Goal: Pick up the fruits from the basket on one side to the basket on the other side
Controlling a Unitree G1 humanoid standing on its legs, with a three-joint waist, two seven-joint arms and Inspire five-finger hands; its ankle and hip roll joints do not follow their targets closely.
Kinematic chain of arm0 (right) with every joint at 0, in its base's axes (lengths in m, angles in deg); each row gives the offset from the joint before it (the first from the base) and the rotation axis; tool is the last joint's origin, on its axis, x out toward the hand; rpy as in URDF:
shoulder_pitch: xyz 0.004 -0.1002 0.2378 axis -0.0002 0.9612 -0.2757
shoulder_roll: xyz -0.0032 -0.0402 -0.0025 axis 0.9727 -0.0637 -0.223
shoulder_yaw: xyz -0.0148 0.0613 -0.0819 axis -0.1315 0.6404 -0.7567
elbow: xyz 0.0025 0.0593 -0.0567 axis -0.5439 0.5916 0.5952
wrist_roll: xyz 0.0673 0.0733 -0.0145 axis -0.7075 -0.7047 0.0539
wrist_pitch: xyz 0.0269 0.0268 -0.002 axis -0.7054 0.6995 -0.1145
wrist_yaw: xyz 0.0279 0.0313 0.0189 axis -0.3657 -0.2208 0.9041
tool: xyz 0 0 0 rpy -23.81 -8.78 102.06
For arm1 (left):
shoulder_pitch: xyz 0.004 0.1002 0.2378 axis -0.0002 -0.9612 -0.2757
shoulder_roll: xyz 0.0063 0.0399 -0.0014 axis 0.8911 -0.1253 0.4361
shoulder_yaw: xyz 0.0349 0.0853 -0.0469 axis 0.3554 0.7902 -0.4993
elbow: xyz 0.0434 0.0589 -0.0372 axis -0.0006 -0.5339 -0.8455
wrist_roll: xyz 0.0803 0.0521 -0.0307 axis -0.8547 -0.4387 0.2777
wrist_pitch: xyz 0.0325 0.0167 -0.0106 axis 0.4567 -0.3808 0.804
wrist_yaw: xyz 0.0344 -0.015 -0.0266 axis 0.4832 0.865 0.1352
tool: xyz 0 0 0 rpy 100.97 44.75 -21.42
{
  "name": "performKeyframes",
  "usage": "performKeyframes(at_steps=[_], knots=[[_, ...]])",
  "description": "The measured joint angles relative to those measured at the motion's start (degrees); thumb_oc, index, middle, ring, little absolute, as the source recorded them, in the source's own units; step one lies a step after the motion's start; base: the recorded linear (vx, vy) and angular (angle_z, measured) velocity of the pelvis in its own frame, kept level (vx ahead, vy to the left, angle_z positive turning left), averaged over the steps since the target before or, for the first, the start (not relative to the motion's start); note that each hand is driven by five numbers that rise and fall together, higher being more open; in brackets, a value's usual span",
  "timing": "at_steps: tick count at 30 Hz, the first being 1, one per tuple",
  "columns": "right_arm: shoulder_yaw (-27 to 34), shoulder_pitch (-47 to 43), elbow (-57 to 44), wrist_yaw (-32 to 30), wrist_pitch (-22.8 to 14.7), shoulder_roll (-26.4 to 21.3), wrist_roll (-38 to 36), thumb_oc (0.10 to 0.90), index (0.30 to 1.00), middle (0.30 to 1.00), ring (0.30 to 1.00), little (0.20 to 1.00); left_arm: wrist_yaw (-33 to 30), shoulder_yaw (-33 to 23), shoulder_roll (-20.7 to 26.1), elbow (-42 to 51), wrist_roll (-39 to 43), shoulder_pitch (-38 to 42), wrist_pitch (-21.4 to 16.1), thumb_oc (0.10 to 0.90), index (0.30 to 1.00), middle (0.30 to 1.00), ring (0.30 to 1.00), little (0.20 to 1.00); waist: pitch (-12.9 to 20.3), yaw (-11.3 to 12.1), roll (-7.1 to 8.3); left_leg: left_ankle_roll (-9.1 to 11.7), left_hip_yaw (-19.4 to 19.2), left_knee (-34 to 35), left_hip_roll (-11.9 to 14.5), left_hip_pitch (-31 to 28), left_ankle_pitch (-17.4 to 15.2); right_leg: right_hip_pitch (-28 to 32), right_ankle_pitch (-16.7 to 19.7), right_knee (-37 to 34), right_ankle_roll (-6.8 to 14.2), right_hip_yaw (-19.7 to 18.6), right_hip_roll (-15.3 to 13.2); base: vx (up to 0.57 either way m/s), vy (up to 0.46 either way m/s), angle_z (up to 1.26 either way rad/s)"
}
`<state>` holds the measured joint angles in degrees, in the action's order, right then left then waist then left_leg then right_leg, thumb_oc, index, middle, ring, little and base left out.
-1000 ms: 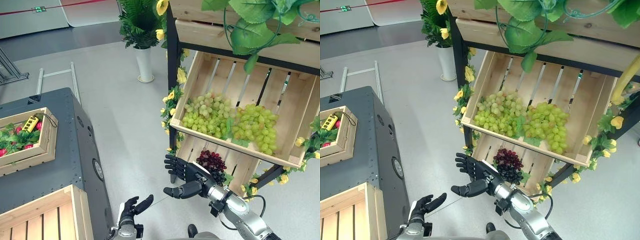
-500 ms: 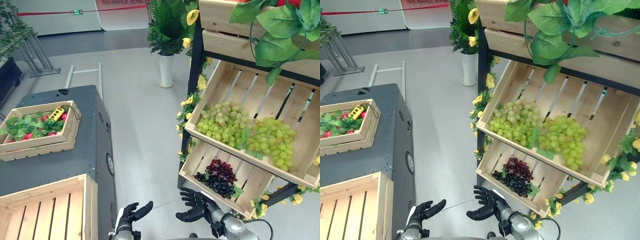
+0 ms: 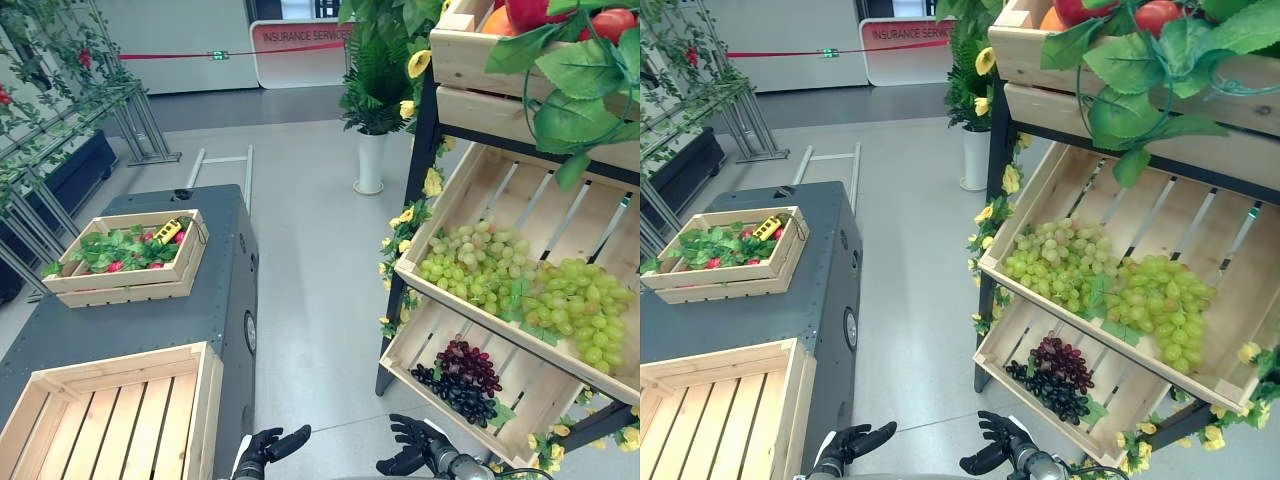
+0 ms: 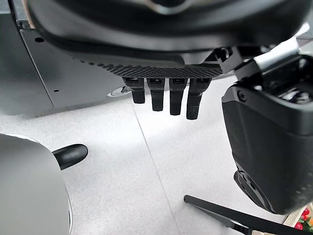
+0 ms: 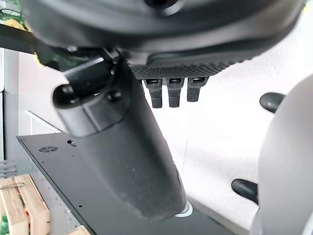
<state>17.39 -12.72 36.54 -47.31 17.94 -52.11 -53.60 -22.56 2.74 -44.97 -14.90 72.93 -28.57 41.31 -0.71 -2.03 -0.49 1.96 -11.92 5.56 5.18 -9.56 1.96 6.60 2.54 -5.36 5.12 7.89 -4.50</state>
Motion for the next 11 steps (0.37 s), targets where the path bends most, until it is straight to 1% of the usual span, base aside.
performKeyframes(at_steps=[3,11], knots=[[0.0,-0.3,0.5,-0.2,0.0,0.1,1.2,0.800,0.900,0.900,0.900,0.900,0.3,-0.2,0.0,-0.1,0.0,0.1,0.0,0.800,0.900,0.900,0.900,0.900,0.1,0.1,0.01,0.1,0.8,0.0,0.0,0.0,0.1,0.1,-0.5,0.0,0.1,0.6,0.0,0.02,-0.009,0.14],[1.6,-0.9,2.7,-0.7,0.2,0.5,1.4,0.800,0.900,0.900,0.900,0.900,1.7,-0.5,0.1,-0.4,-0.6,0.2,0.0,0.800,0.900,0.900,0.900,0.900,0.2,0.2,-0.25,0.1,0.9,0.0,0.1,0.0,0.1,0.2,-0.5,0.0,-0.2,0.7,0.1,0.00,-0.001,0.01]])
